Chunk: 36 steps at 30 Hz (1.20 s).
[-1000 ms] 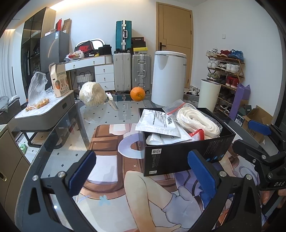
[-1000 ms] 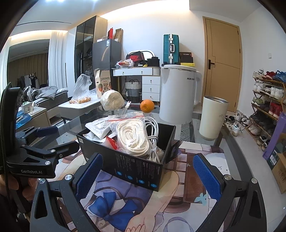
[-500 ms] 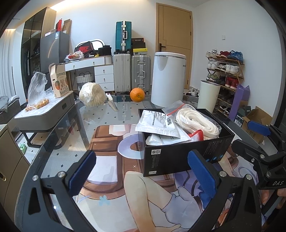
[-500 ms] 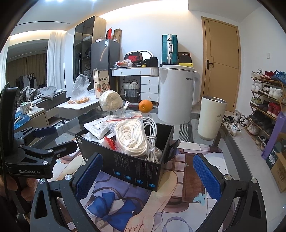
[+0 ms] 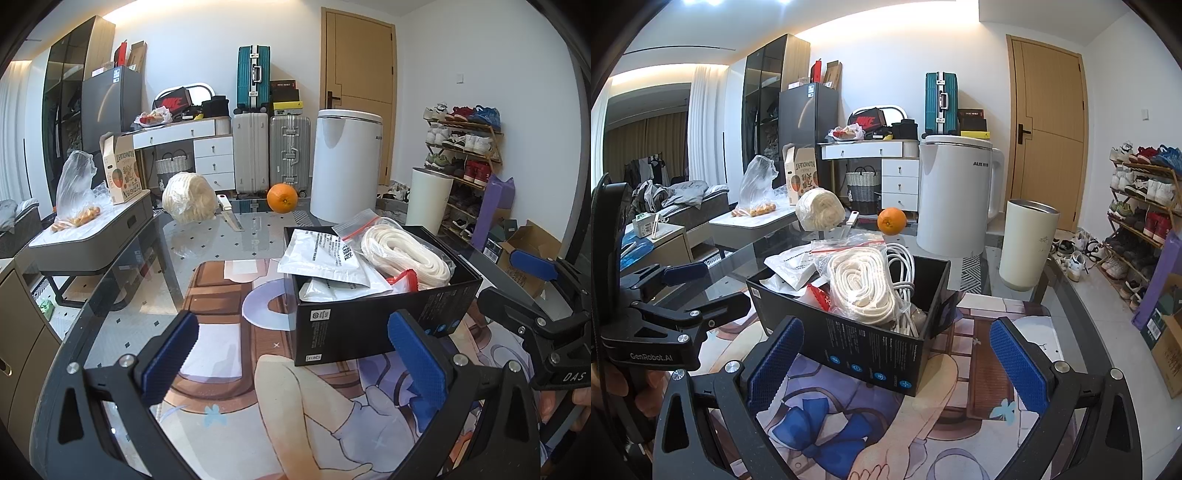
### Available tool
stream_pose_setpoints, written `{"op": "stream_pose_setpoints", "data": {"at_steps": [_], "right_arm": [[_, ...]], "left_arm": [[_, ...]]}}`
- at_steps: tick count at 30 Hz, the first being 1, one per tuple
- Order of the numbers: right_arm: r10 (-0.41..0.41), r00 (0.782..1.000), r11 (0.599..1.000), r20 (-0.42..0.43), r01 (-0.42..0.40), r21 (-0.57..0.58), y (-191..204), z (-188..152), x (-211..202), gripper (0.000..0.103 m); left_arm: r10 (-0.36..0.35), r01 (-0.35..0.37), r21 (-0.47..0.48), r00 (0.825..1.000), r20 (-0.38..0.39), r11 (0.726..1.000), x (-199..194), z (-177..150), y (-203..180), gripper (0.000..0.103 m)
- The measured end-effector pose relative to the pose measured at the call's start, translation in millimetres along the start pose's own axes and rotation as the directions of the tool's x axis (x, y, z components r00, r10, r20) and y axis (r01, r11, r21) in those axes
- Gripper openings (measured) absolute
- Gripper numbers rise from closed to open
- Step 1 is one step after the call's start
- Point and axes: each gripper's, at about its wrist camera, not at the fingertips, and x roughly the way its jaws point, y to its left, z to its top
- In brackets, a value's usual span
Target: Organize soft objects
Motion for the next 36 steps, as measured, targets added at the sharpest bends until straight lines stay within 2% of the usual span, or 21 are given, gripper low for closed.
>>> {"op": "stream_pose_setpoints", "data": {"at_steps": [36], "right_arm": [[0.001, 1.000, 1.000, -0.001, -0.001, 0.001, -0.3, -0.9, 0.1, 0.103]], "left_arm": [[0.004, -0.004, 0.002, 1.000, 0.012, 1.000, -5.0, 0.2, -1.8, 0.103]]}}
